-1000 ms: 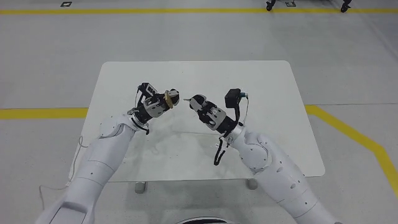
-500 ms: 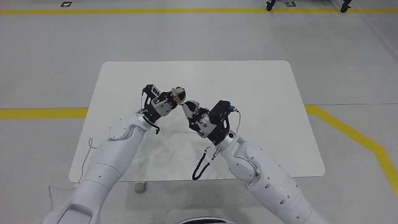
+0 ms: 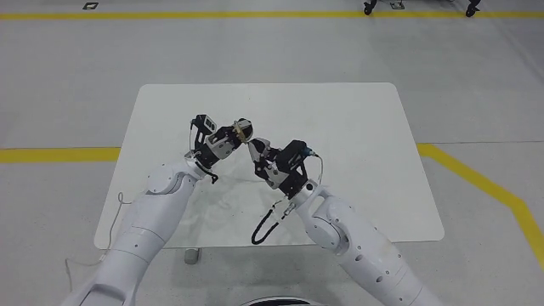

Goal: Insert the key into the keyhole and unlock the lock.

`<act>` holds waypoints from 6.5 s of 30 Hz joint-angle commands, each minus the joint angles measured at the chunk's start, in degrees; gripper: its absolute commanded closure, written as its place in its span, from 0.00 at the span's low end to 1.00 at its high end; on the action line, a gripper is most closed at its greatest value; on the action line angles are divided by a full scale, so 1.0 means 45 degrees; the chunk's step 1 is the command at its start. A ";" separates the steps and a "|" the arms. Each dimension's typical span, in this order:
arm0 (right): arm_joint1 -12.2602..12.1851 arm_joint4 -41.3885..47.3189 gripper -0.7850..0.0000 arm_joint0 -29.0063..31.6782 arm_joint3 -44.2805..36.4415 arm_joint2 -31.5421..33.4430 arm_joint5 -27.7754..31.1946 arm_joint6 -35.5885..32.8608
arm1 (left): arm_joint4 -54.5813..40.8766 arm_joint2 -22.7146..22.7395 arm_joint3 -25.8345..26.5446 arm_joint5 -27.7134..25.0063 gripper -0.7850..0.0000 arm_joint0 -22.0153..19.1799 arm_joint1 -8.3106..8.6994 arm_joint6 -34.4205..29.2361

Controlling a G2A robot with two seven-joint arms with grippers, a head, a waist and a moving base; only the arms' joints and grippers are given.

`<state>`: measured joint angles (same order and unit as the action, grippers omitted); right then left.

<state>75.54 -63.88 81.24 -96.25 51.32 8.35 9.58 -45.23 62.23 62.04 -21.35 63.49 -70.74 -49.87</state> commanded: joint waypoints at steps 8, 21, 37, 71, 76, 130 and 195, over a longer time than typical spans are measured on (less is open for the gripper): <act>0.0081 -0.0655 1.00 0.0000 -0.0011 -0.0064 -0.0687 0.0041 | 0.0258 0.0066 0.0003 0.0012 1.00 0.0014 -0.0057 0.0003; 0.0262 -0.1851 1.00 -0.0025 0.0021 -0.0388 -0.1919 0.0110 | 0.0271 0.0170 -0.0063 0.0168 1.00 0.0039 -0.0153 -0.0086; 0.0523 -0.3286 1.00 -0.0084 0.0249 -0.0863 -0.3194 0.0043 | 0.0108 0.0269 -0.0210 0.0706 1.00 0.0033 -0.0262 -0.0319; 0.1077 -0.4308 1.00 -0.0375 0.0857 -0.1255 -0.4118 -0.0418 | 0.0630 0.0582 -0.0171 0.0496 1.00 0.0135 -0.0404 -0.0338; 0.1132 -0.4178 0.56 -0.0345 0.0835 -0.1131 -0.4150 -0.0497 | 0.0608 0.0672 -0.0173 0.0519 1.00 0.0153 -0.0414 -0.0375; 0.0921 0.0098 1.00 0.0279 0.0740 0.0600 0.0101 -0.0767 | 0.3188 0.1064 0.0968 -0.1293 1.00 0.0865 -0.0379 0.0707; 0.0732 0.3894 0.00 0.0443 0.0872 0.1782 0.2174 -0.1398 | 0.1754 0.1104 0.0463 -0.0492 1.00 0.0667 -0.0466 -0.0425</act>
<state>78.84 -46.35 83.24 -92.32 59.34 18.13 3.29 -37.35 67.20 64.12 -23.55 66.49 -72.84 -51.80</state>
